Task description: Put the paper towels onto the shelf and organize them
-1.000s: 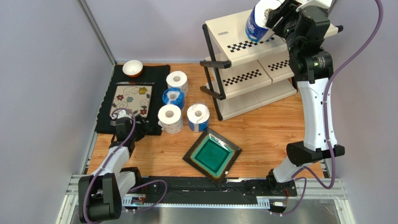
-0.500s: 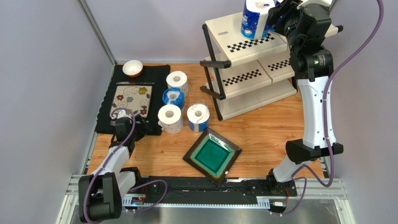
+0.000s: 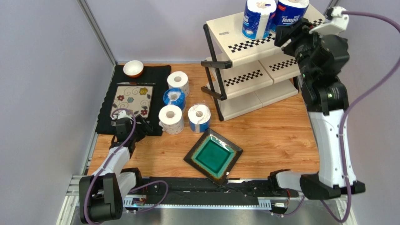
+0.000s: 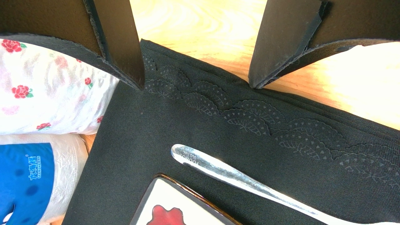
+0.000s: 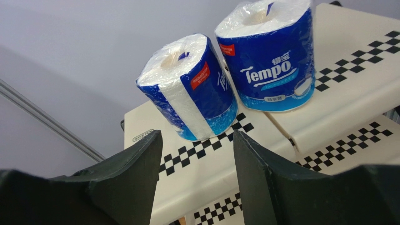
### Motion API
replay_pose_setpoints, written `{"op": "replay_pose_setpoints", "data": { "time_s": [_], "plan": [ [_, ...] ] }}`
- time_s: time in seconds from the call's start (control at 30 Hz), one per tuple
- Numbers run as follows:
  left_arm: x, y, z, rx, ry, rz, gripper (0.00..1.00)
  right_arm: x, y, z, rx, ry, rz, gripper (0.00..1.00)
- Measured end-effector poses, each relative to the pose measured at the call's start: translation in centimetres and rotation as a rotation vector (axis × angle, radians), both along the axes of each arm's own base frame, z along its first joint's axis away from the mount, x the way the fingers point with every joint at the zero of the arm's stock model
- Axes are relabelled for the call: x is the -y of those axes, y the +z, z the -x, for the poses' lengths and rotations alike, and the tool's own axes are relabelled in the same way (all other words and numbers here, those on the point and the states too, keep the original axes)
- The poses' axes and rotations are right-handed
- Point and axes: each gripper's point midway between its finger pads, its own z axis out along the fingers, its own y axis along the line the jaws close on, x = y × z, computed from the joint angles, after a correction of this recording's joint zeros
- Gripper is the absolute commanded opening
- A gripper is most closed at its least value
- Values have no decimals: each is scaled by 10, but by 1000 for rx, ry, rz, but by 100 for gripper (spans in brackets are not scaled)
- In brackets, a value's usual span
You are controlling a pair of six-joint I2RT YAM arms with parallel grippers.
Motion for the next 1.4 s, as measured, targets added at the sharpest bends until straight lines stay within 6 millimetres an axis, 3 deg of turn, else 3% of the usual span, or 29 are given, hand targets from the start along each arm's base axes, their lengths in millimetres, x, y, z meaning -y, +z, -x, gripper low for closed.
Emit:
{"op": "replay_pose_setpoints", "data": {
  "time_s": [0.2,0.33,0.43,0.57,0.7,0.77,0.87,1.17,1.4],
  "plan": [
    [0,0,0,0,-2,2,90,33,25,55,99,-118,-33,61],
    [0,0,0,0,-2,3,90,73,51,62,132,-272,-54,61],
    [0,0,0,0,-2,3,90,109,51,47,115,-370,-78,61],
    [0,0,0,0,-2,3,90,157,27,8,38,-430,-147,61],
    [0,0,0,0,-2,3,90,183,-23,-51,-98,-403,-178,63],
    [1,0,0,1,-2,4,90,181,-43,-71,-148,-359,-183,64],
    [1,0,0,1,-3,6,90,172,-55,-91,-181,-278,-181,64],
    [1,0,0,2,-2,12,90,147,-30,-99,-89,-114,-137,65],
    [1,1,0,2,-3,14,90,134,-27,-99,-77,-39,-113,65]
  ]
}}
